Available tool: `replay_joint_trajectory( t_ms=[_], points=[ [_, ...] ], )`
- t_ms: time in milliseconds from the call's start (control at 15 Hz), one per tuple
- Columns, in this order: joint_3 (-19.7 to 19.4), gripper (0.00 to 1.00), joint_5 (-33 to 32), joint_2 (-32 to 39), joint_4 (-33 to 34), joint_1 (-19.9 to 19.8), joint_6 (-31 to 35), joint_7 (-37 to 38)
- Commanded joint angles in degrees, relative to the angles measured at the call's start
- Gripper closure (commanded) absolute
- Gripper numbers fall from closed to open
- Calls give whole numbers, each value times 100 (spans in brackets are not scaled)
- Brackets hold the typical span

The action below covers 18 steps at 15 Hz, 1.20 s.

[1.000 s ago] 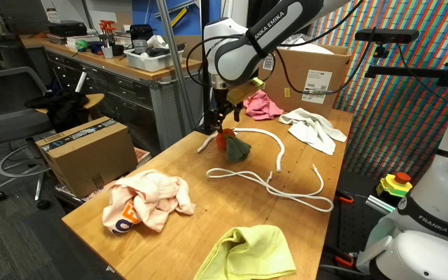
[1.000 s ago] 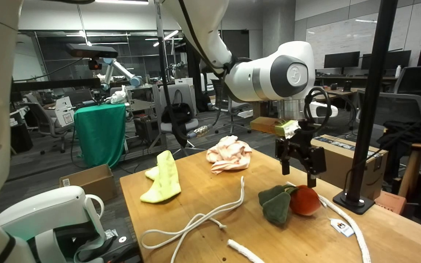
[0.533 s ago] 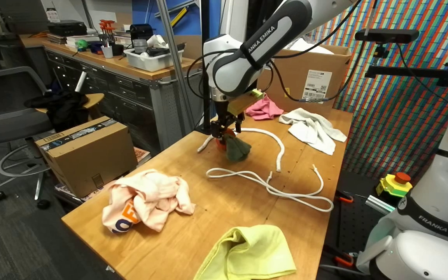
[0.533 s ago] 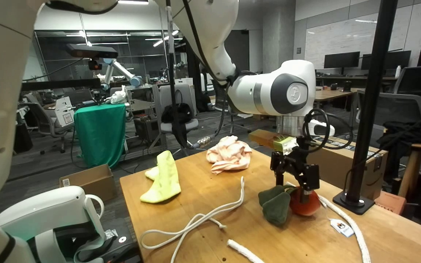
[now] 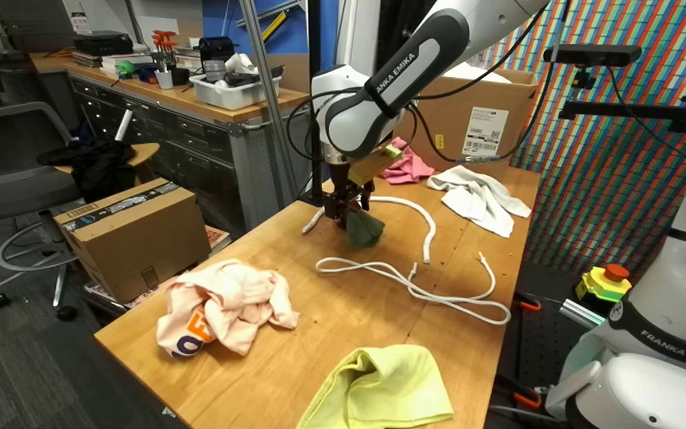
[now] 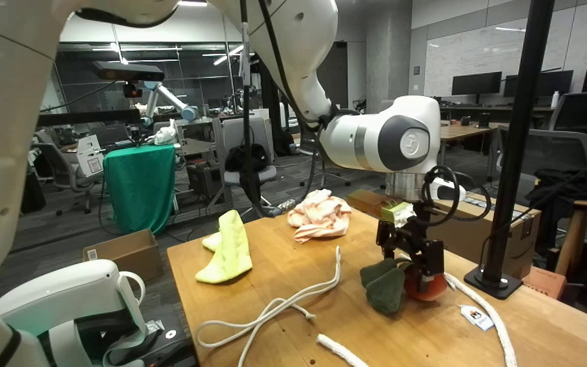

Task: Move the peach shirt and green towel to the left then move the green towel towards you, then move the pink shirt to the right, then move the white towel to the right, move one rope towards you

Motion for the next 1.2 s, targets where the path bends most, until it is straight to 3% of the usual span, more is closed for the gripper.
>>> replay_joint_trajectory(
  t_ms=[0,600,667,733,1133],
  points=[
    [24,0,147,79,55,-45,269,-37],
    [-149,0,-141,302,123,122,678,197],
    [-148,25,-121,313,153,111,658,180],
    [-159,26,-124,314,168,108,644,174],
    [-256,73,-238,271,226,105,533,163]
  ],
)
